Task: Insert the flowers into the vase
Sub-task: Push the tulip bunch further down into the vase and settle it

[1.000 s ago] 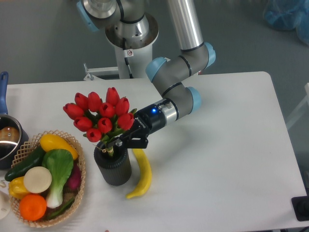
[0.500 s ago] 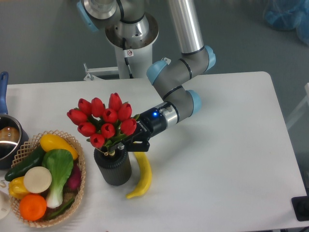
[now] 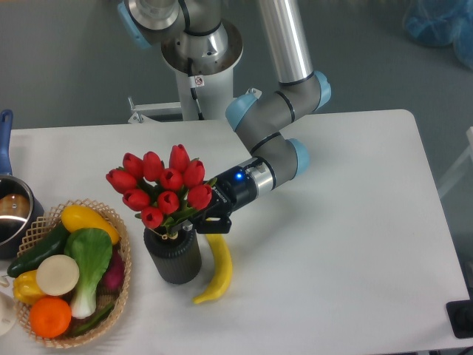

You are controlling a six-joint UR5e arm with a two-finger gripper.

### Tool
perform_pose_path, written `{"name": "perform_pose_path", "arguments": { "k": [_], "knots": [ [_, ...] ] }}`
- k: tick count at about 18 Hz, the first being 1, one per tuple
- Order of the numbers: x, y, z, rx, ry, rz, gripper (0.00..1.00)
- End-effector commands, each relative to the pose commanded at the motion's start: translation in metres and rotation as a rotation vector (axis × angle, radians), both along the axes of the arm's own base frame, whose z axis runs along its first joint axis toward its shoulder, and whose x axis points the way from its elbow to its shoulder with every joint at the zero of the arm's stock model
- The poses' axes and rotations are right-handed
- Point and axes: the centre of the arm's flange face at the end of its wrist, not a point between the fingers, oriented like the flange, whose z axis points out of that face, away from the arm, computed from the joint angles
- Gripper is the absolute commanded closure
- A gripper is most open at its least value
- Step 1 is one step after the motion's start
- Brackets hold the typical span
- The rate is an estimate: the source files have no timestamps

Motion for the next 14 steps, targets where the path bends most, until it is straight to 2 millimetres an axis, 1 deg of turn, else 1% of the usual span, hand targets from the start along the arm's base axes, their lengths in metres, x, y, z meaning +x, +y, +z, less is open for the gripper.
{"name": "perform_pose_path", "arguments": {
  "k": [3, 4, 5, 7, 8, 10, 14],
  "knots": [
    [0.0008, -0.0005, -0.0010, -0.002, -0.003, 0.000, 0.72],
    [0.0008, -0.0005, -0.0010, -0.002, -0.003, 0.000, 0.70],
    [0.0008, -0.0005, -0.0010, 0.000, 0.001, 0.001, 0.64],
    [0.0008, -0.0005, -0.0010, 0.007, 0.013, 0.005, 0.62],
    [0.0013, -0.0008, -0.0015, 0.007, 0.014, 0.005, 0.59],
    [0.0005, -0.0013, -0.0015, 0.007, 0.014, 0.007, 0.56],
    [0.0010, -0.0016, -0.0020, 0.007, 0.013, 0.007, 0.55]
  ]
}}
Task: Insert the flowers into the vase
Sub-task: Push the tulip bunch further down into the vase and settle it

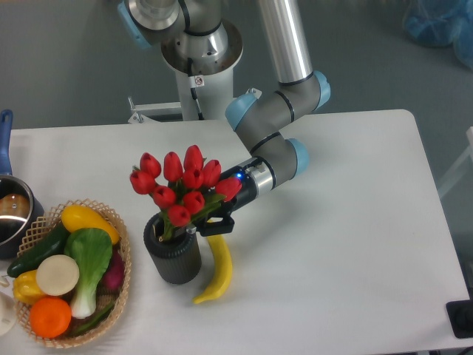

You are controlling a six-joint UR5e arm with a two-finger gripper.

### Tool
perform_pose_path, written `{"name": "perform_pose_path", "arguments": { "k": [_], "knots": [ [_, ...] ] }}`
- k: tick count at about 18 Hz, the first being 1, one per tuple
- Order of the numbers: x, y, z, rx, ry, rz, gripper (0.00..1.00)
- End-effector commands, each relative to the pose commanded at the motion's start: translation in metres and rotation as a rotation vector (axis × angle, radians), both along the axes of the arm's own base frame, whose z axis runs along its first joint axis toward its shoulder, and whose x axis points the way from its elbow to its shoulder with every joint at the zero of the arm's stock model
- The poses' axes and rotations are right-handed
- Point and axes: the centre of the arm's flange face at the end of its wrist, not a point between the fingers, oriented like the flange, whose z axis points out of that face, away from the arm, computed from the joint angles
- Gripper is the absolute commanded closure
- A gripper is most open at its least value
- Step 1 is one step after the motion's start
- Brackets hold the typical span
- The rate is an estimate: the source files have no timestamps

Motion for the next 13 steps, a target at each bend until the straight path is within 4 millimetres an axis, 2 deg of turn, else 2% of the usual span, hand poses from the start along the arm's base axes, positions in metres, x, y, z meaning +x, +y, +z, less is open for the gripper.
{"name": "perform_pose_path", "arguments": {
  "k": [6, 7, 13],
  "knots": [
    [0.0000, -0.0009, 0.0029, 0.008, 0.014, 0.004, 0.48],
    [0.0007, -0.0004, 0.0029, 0.014, 0.025, 0.006, 0.43],
    [0.0004, -0.0002, 0.0039, 0.020, 0.042, 0.009, 0.42]
  ]
}}
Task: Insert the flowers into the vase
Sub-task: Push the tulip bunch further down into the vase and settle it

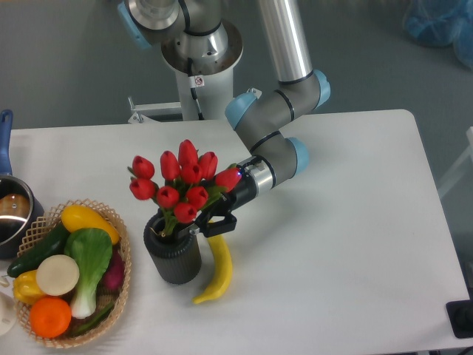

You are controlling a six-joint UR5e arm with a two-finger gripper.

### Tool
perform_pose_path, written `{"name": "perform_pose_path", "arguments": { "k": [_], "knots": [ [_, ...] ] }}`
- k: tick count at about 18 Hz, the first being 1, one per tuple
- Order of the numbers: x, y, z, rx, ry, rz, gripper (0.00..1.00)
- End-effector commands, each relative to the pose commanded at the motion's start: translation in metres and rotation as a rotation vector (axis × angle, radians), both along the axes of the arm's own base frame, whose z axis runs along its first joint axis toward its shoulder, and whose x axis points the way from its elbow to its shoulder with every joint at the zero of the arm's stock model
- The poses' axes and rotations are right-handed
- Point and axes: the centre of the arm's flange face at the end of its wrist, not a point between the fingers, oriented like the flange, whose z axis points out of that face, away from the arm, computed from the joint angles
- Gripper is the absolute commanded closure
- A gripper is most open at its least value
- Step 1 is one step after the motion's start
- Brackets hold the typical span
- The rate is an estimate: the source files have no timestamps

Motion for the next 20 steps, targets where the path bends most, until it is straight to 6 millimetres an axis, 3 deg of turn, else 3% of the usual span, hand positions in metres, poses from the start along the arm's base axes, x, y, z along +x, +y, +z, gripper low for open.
{"name": "perform_pose_path", "arguments": {
  "k": [8, 14, 20],
  "knots": [
    [-0.003, 0.005, 0.003, -0.048, 0.057, -0.018, 0.42],
    [-0.011, 0.011, 0.020, -0.075, 0.119, -0.030, 0.32],
    [-0.011, 0.009, 0.021, -0.115, 0.138, -0.037, 0.31]
  ]
}}
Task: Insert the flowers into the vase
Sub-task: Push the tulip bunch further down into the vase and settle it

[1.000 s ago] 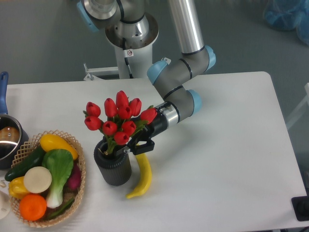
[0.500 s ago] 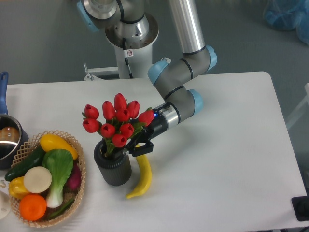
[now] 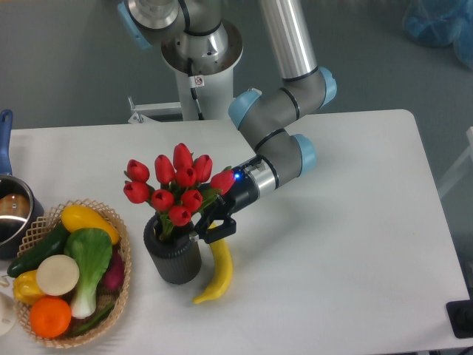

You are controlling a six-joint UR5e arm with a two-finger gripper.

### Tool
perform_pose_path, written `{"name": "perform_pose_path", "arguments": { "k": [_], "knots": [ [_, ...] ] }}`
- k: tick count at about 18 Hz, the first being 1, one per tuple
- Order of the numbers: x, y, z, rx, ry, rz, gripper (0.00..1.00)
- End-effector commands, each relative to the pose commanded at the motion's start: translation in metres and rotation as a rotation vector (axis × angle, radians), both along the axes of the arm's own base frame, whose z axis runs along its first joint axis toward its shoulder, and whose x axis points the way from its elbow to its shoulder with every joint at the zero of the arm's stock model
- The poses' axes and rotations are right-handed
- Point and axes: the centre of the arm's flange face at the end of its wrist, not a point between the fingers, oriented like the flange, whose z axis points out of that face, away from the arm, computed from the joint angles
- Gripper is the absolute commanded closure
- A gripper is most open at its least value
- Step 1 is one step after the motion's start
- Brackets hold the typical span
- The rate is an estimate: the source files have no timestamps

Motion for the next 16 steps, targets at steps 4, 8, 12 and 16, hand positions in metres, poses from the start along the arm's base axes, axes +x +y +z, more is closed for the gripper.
{"name": "perform_pose_path", "arguments": {
  "k": [4, 8, 12, 16],
  "knots": [
    [-0.001, -0.003, 0.004, -0.032, 0.027, 0.000, 0.18],
    [-0.002, -0.004, 0.004, -0.033, 0.030, 0.001, 0.08],
    [0.001, -0.003, 0.009, -0.055, 0.057, -0.006, 0.05],
    [-0.001, -0.003, 0.014, -0.132, 0.074, -0.012, 0.01]
  ]
}}
